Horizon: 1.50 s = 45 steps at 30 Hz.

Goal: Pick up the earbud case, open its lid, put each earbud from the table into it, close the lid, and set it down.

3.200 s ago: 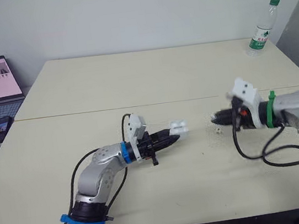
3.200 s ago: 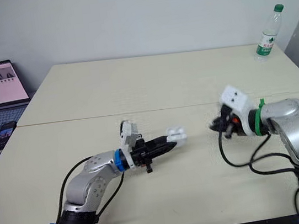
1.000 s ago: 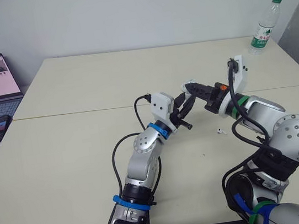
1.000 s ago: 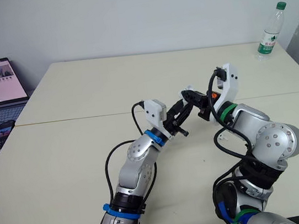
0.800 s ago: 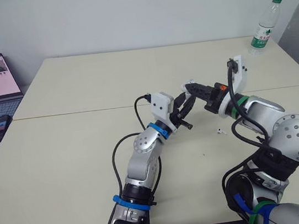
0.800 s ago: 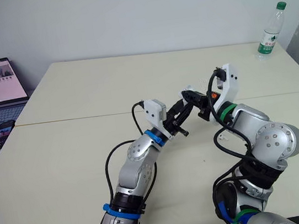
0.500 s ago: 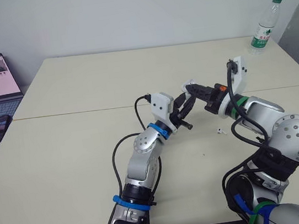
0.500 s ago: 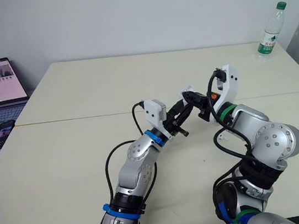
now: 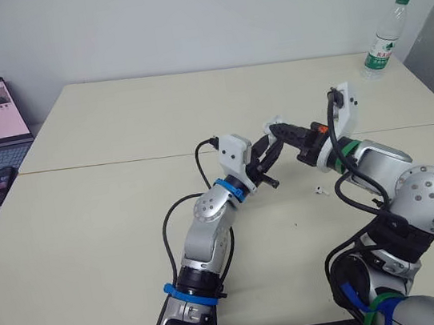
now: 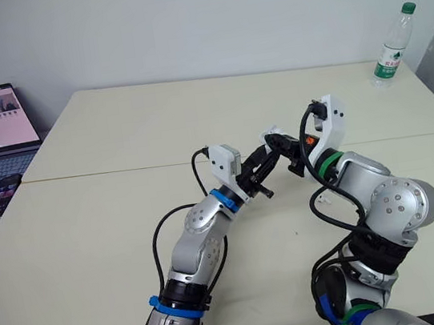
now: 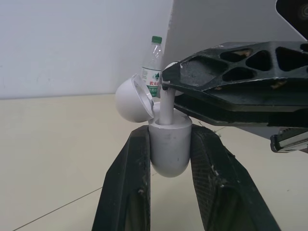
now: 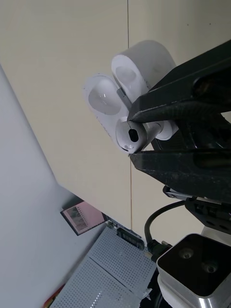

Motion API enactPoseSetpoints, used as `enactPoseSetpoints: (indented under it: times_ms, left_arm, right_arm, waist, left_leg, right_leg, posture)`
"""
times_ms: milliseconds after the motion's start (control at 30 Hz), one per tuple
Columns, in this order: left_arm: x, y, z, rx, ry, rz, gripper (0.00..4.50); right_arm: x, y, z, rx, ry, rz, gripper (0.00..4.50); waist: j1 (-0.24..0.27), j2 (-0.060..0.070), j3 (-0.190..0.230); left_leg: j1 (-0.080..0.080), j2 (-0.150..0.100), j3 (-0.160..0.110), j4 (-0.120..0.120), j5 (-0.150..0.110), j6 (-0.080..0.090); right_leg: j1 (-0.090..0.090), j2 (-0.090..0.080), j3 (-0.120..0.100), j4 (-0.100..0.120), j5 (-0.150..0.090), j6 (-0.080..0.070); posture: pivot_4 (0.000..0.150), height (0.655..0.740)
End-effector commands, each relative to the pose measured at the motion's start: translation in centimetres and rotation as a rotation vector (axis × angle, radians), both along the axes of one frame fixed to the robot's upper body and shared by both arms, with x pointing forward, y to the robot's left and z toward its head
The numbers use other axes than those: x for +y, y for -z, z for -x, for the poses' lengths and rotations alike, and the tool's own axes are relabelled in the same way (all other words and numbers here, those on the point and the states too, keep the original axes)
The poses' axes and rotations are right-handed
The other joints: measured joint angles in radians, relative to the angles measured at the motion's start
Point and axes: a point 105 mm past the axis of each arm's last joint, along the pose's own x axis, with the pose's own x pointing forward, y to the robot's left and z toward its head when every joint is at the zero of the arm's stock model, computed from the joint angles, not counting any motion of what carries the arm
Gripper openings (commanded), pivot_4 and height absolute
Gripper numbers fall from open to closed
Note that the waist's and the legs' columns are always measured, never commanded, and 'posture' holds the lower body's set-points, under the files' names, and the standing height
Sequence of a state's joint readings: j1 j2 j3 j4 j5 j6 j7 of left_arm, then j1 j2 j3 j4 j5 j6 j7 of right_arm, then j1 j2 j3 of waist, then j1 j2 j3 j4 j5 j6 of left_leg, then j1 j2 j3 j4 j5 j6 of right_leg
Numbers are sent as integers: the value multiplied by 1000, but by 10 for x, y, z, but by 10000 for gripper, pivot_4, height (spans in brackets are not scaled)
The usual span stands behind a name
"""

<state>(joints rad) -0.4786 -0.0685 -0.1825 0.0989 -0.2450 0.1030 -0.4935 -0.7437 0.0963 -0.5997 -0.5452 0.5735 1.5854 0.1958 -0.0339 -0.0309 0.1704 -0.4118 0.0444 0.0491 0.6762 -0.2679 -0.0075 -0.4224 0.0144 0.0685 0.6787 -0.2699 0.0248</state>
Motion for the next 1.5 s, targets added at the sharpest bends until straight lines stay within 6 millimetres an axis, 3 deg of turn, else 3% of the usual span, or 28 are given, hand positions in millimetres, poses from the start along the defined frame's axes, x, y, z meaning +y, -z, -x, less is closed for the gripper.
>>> enactPoseSetpoints:
  times_ms: [33,433,633,800,1000,1167,1367,1500]
  left_arm:
    - [-5,-25,13,-86,44,57,7841]
    - [-2,-26,10,-76,33,62,7841]
    - [1,-24,10,-76,31,54,7841]
    - [10,-19,9,-75,27,22,7841]
    - [32,5,25,-30,94,-80,7841]
    - [48,21,41,18,146,-148,7841]
    - [63,28,52,44,162,-181,7841]
    - [70,32,61,51,170,-191,7841]
  right_arm:
    - [2,-3,1,-24,-10,4,4051]
    - [4,-3,2,-38,-21,12,44809]
    - [-2,-17,5,-126,-23,9,44809]
    - [-15,-22,13,-203,-54,114,44809]
    - [-54,11,19,-109,-94,447,44809]
    - [-75,38,20,17,-152,677,44809]
    - [-86,67,23,187,-289,899,44809]
    - [-85,77,12,216,-315,952,44809]
  waist:
    - [0,0,0]
    - [0,0,0]
    - [0,0,0]
    - [0,0,0]
    - [0,0,0]
    - [-1,0,0]
    - [-1,0,1]
    - [-1,-1,1]
  left_leg:
    - [0,0,0,0,0,0]
    - [-2,0,-1,0,0,0]
    - [-3,0,-2,0,0,0]
    - [-3,0,-2,0,0,0]
    - [-3,0,-2,0,0,0]
    - [-3,0,-2,0,0,0]
    - [-2,1,-1,1,0,0]
    - [-2,1,0,1,0,0]
  right_leg:
    - [0,0,0,0,0,0]
    - [-1,0,-1,0,0,0]
    - [-1,0,-2,-1,0,0]
    - [-1,0,-2,-1,0,0]
    - [-1,0,-2,-3,0,0]
    - [-1,0,-2,-1,0,0]
    - [-1,0,0,-2,-1,2]
    - [-1,0,0,-2,-1,2]
  posture:
    - [1500,7362]
    - [1500,7362]
    - [1500,7362]
    - [1500,7362]
    - [1500,7362]
    - [1500,7362]
    - [1500,7362]
    - [1500,7362]
